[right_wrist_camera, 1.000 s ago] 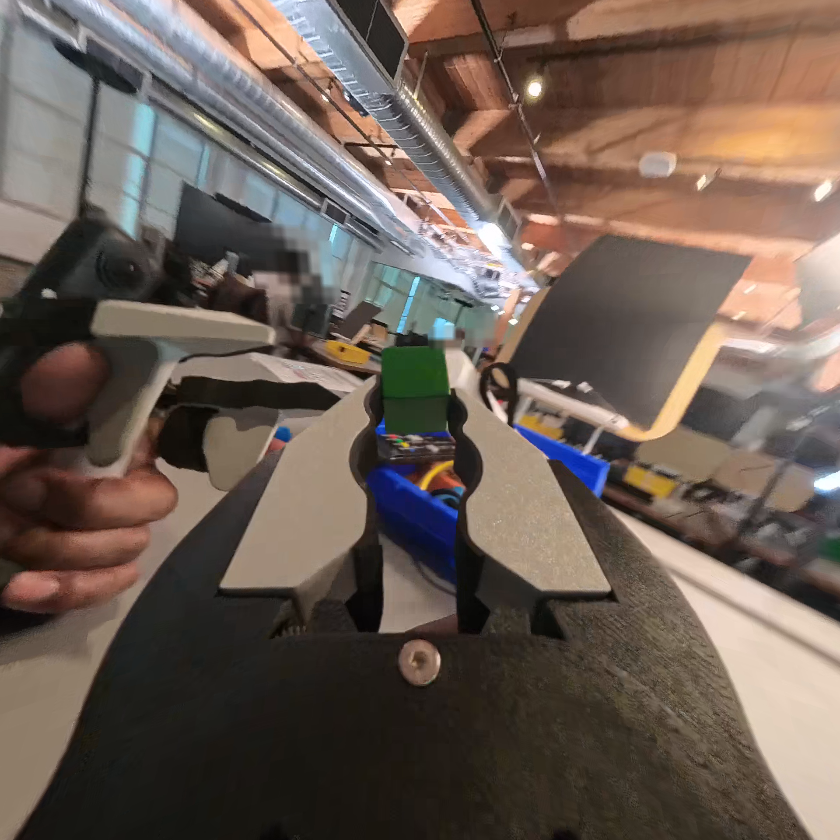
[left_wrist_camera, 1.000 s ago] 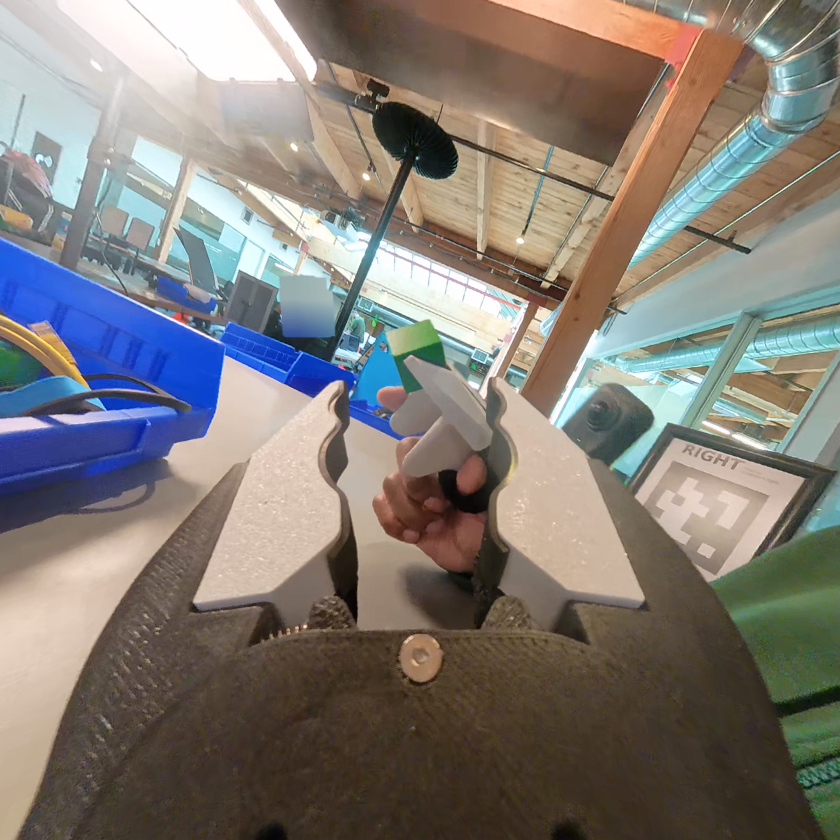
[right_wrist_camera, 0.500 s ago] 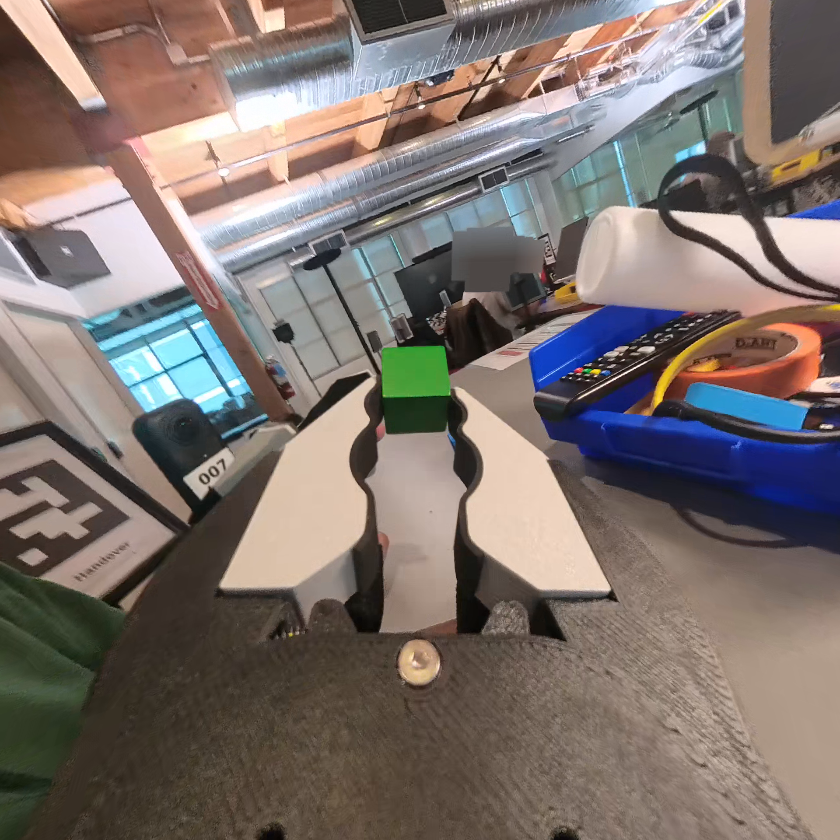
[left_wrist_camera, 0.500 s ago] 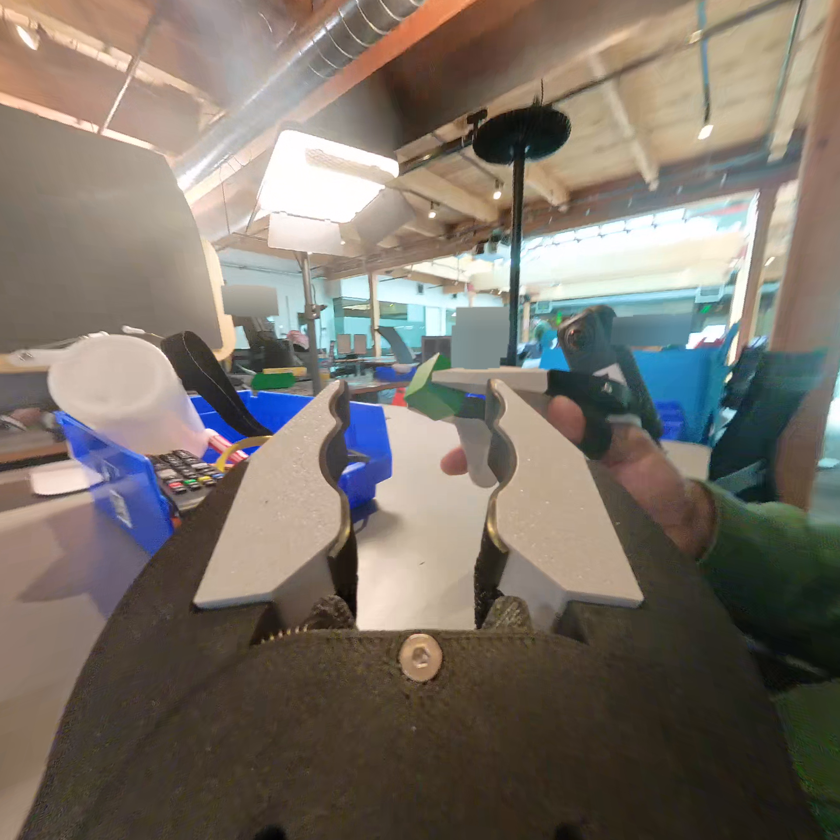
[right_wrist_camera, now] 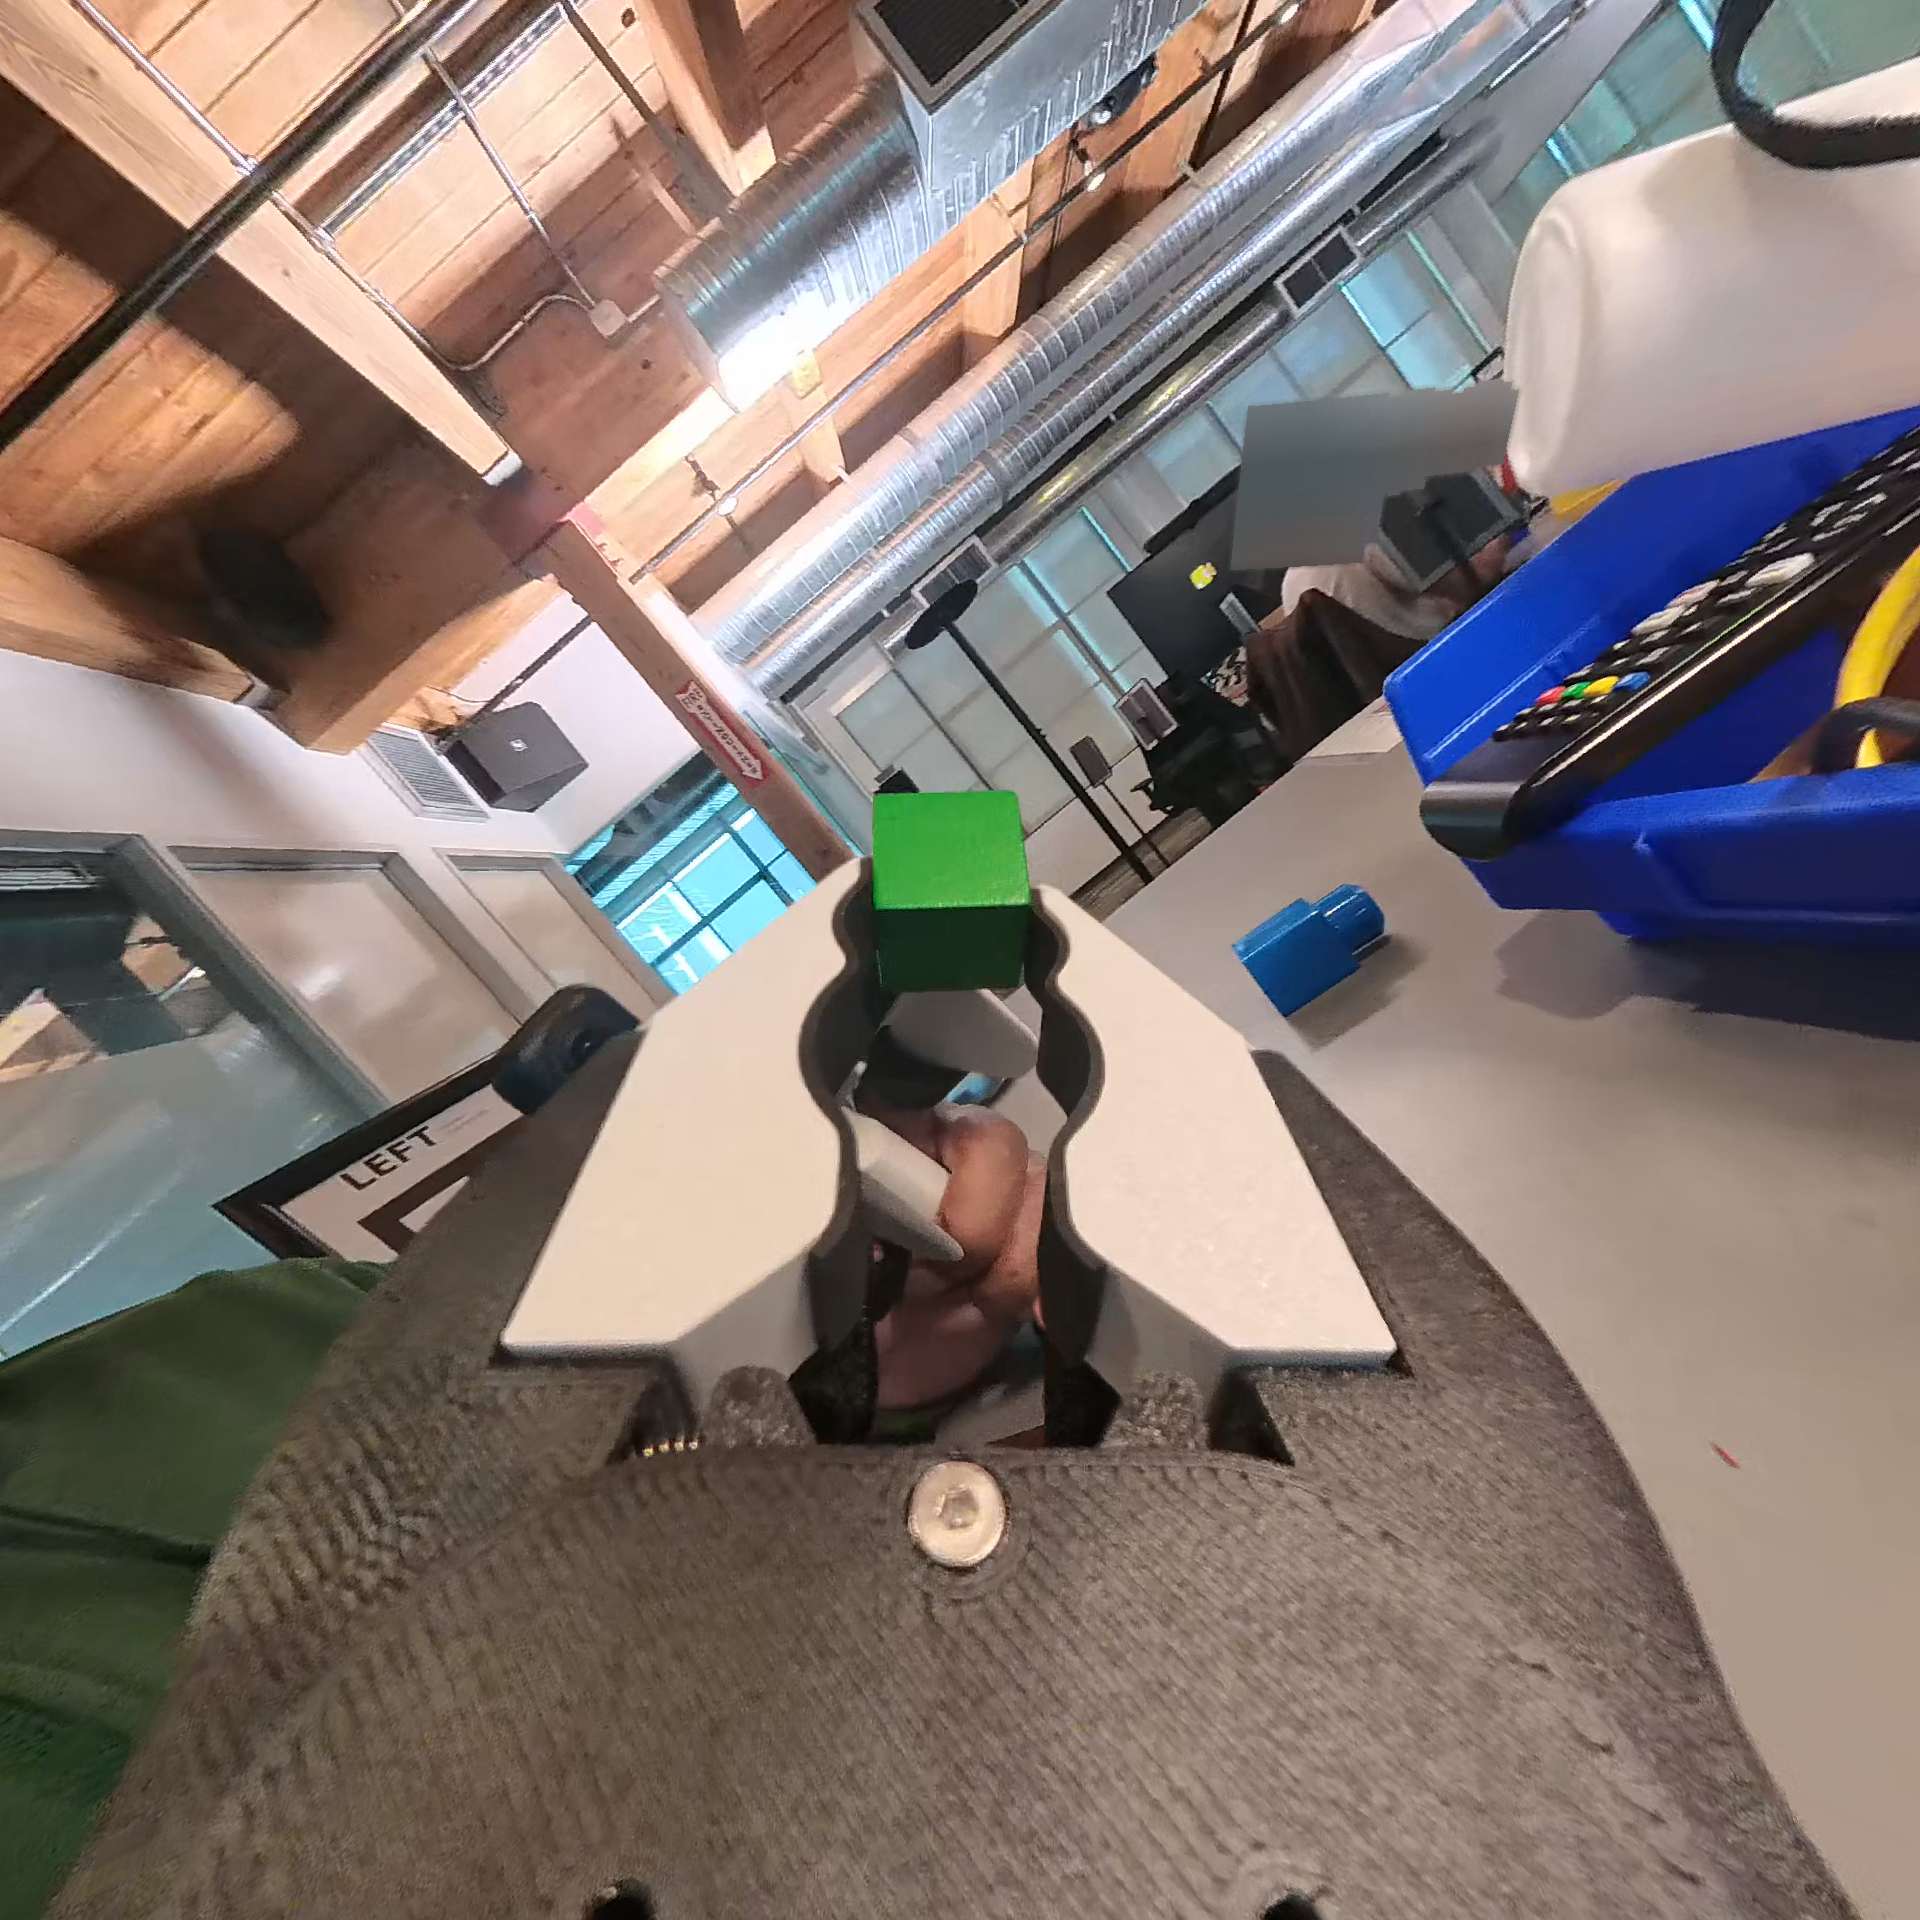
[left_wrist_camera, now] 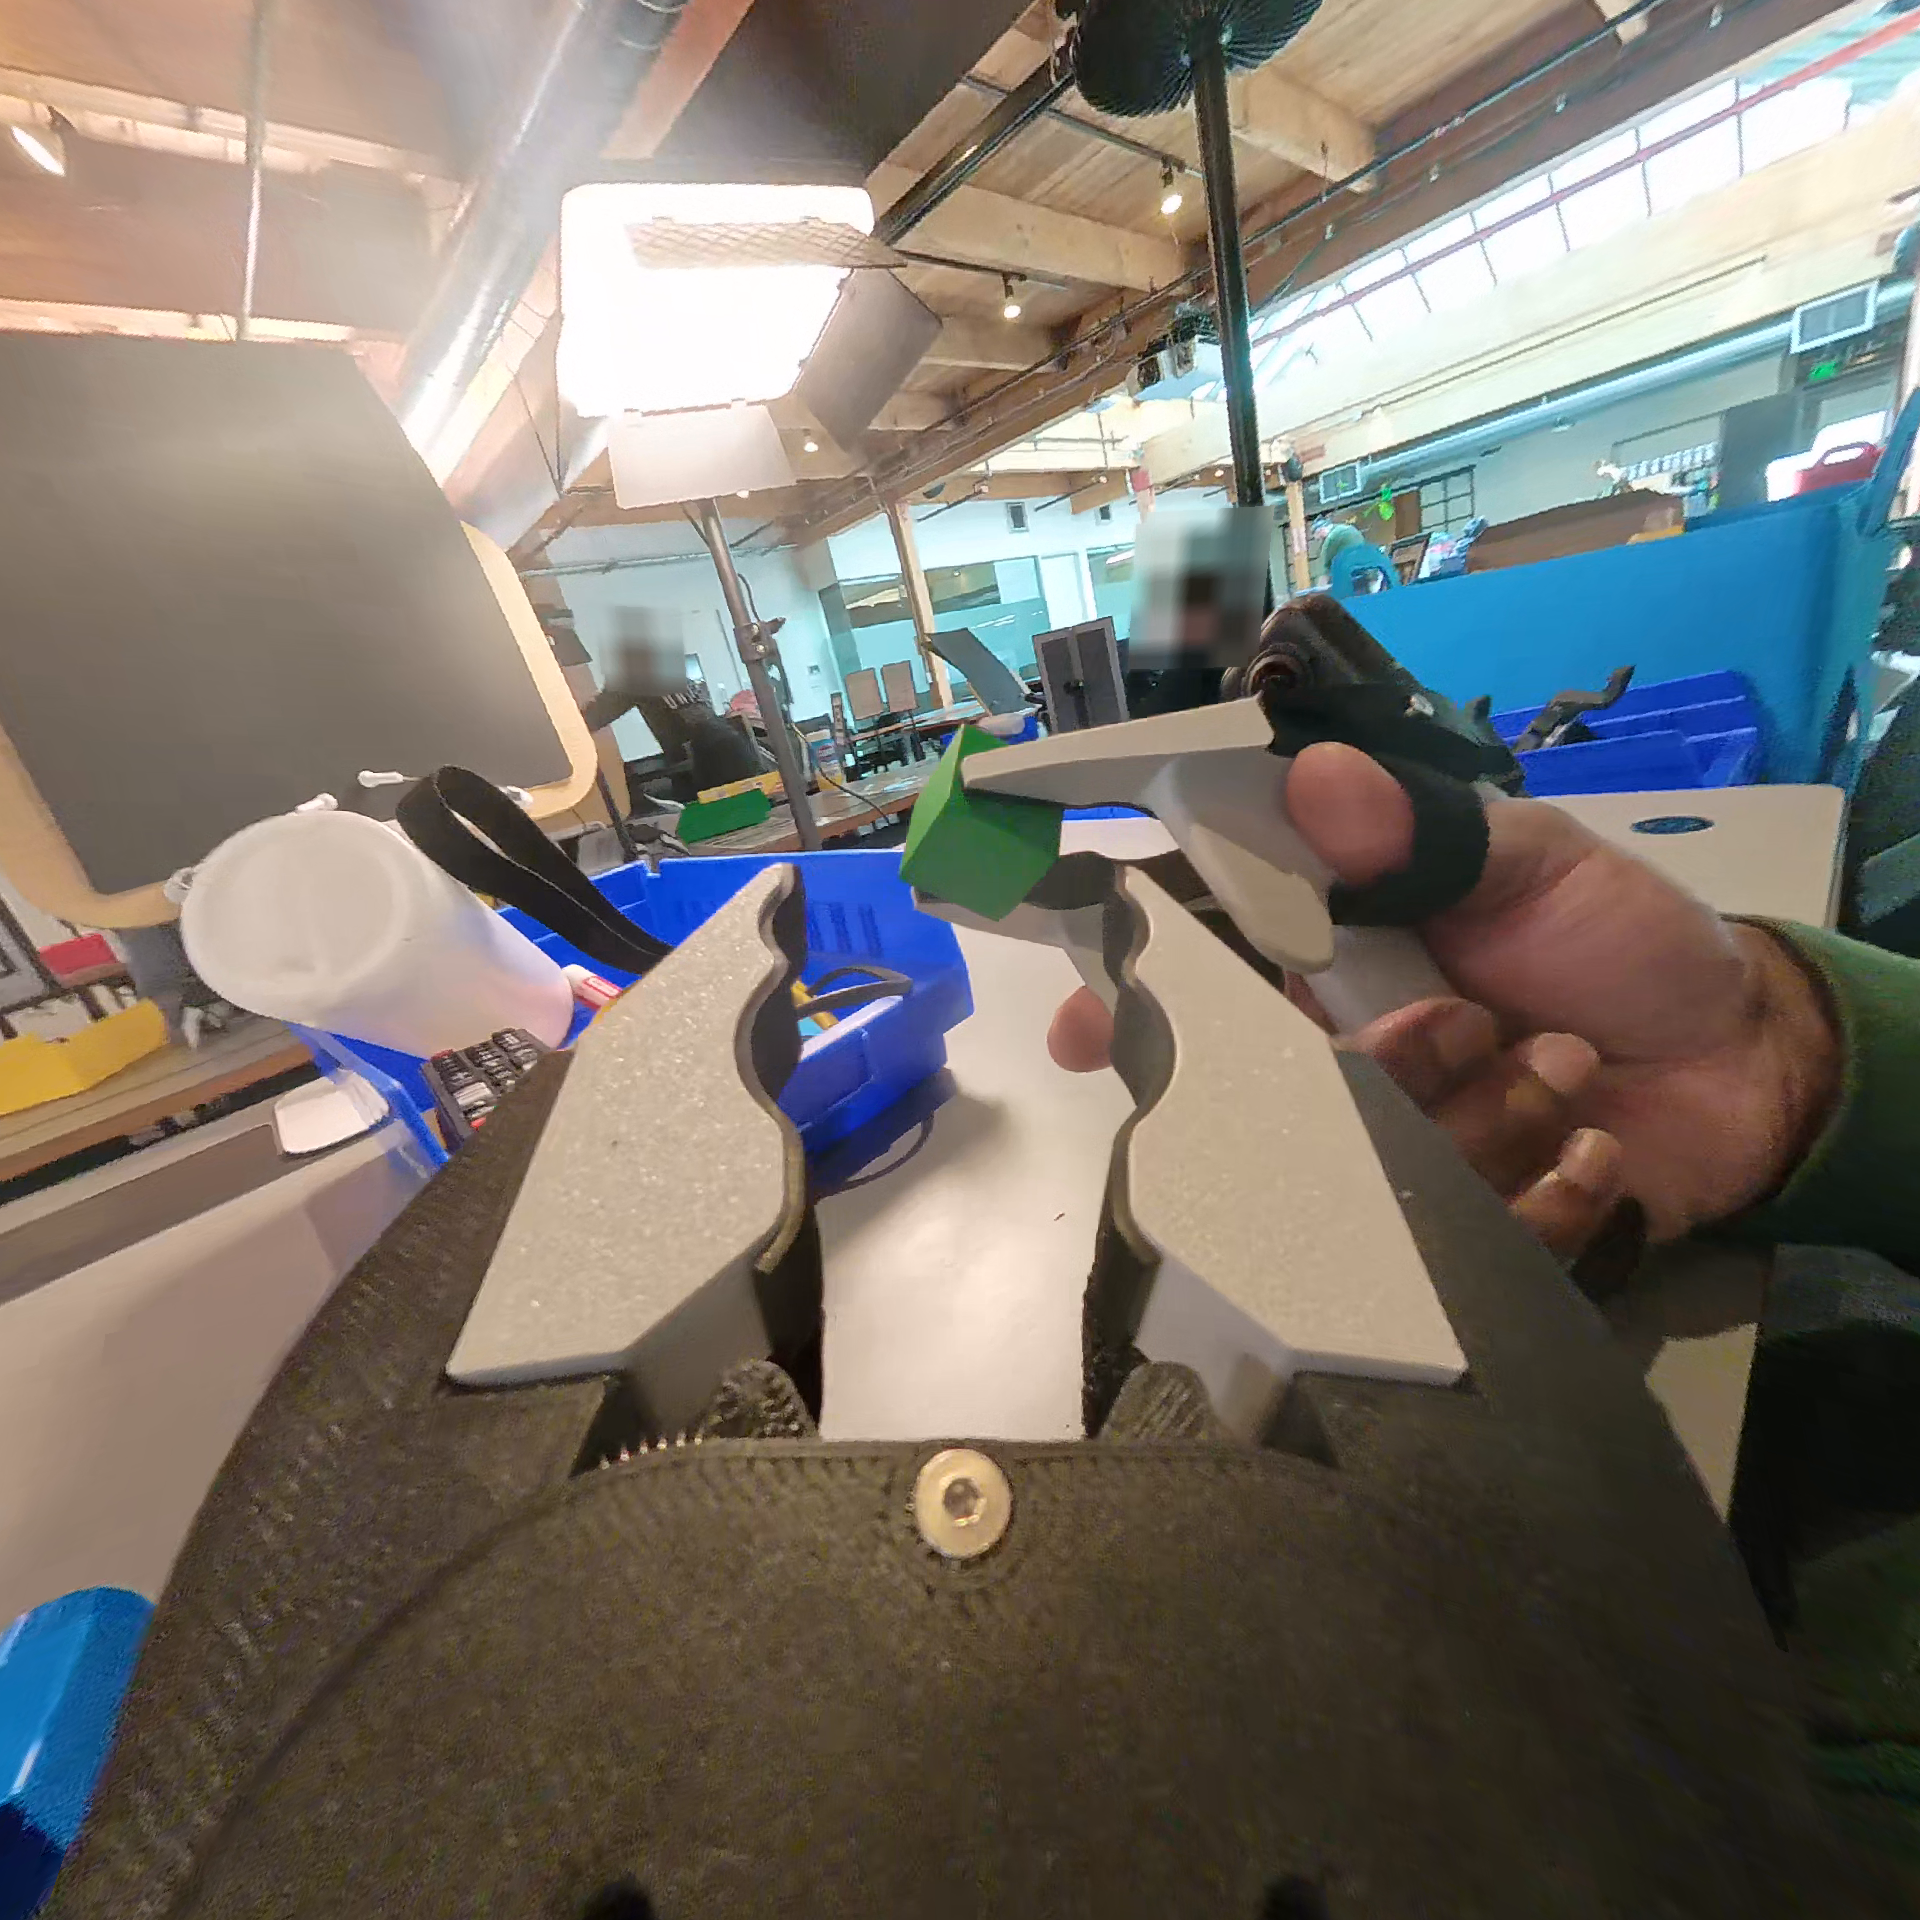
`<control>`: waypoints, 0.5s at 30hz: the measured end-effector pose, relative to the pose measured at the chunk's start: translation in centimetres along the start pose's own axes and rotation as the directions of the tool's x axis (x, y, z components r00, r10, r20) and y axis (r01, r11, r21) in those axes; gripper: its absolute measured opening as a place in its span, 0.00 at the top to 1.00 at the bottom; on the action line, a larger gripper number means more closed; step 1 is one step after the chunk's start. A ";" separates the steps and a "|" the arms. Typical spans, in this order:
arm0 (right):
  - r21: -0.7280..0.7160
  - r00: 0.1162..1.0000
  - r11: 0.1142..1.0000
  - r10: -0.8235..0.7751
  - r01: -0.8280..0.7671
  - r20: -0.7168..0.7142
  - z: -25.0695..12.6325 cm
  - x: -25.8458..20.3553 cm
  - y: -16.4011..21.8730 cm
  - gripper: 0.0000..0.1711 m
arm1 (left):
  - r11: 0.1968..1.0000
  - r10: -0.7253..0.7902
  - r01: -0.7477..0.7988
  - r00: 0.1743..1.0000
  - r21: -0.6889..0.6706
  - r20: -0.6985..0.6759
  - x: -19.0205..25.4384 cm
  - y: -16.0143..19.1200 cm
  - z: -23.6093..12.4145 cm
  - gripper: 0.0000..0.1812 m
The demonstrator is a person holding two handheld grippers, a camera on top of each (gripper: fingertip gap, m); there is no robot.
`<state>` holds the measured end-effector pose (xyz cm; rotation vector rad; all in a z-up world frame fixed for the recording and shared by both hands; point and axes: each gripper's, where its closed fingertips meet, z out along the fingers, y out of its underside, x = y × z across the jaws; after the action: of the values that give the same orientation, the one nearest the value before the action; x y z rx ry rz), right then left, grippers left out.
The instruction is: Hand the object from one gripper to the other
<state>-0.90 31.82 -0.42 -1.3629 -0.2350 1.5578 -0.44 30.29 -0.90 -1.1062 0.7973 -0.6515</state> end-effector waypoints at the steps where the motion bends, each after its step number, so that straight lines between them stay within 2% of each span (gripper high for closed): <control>1: -0.005 1.000 1.000 0.009 -0.009 0.006 0.1 0.0 0.1 0.83 | 1.000 0.020 -0.020 1.000 0.003 0.005 0.1 -0.1 -0.1 0.67; 6: -0.039 0.999 0.999 0.025 -0.024 0.040 0.5 -0.6 0.9 0.83 | 0.997 0.081 -0.081 0.996 -0.009 0.029 0.1 0.0 0.0 0.70; 15: -0.122 0.993 0.990 0.077 -0.065 0.093 1.7 -1.5 2.8 0.83 | 0.985 0.172 -0.173 0.980 0.001 0.099 0.0 -0.3 -0.8 0.82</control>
<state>-4.06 30.11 -0.78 -1.4020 -0.3474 1.6949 -1.14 29.74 -0.78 -1.0392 0.7937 -0.4511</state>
